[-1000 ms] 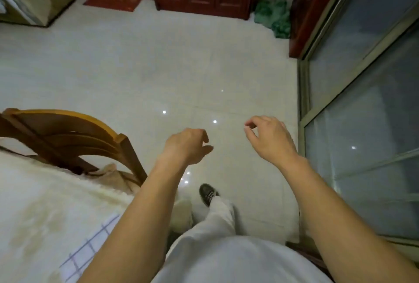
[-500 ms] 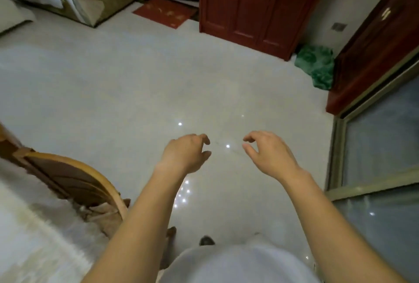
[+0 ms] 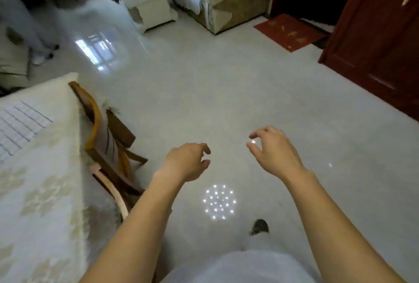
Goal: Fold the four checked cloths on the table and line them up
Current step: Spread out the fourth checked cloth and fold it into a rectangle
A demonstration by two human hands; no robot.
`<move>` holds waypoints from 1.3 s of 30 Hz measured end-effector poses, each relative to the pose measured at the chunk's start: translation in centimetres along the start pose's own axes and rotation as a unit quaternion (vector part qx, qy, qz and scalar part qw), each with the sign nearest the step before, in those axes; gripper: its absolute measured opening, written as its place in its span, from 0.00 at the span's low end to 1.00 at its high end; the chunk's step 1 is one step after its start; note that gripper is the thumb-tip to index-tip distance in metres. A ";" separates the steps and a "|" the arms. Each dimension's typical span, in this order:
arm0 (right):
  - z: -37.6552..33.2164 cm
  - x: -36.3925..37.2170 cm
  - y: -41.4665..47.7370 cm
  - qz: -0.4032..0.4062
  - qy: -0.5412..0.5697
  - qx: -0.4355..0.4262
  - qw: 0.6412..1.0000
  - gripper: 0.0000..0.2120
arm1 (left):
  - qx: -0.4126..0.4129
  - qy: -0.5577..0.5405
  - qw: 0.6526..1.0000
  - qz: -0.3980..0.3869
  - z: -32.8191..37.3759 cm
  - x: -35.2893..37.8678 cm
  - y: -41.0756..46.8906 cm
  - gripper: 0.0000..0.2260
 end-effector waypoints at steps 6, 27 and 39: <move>-3.3 -1.8 13.3 -0.039 0.045 -0.093 0.994 0.14 | -0.108 -0.042 0.990 0.085 -3.0 -6.4 4.1 0.14; -23.7 6.1 50.4 -0.101 -0.009 -0.234 0.967 0.11 | -0.227 -0.196 0.940 0.160 -27.9 -20.8 27.2 0.12; -37.6 18.0 64.0 -0.225 0.011 -0.345 0.911 0.12 | -0.394 -0.240 0.880 0.114 -43.9 -22.5 30.4 0.10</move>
Point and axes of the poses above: each hand's wrist, its own y-axis towards the middle knuckle, its own x-axis out of the palm, z = x × y, the point moved 4 cm from there along y, towards the middle knuckle, and after that the axes turned 2 degrees about -x, right-handed, at the moved point
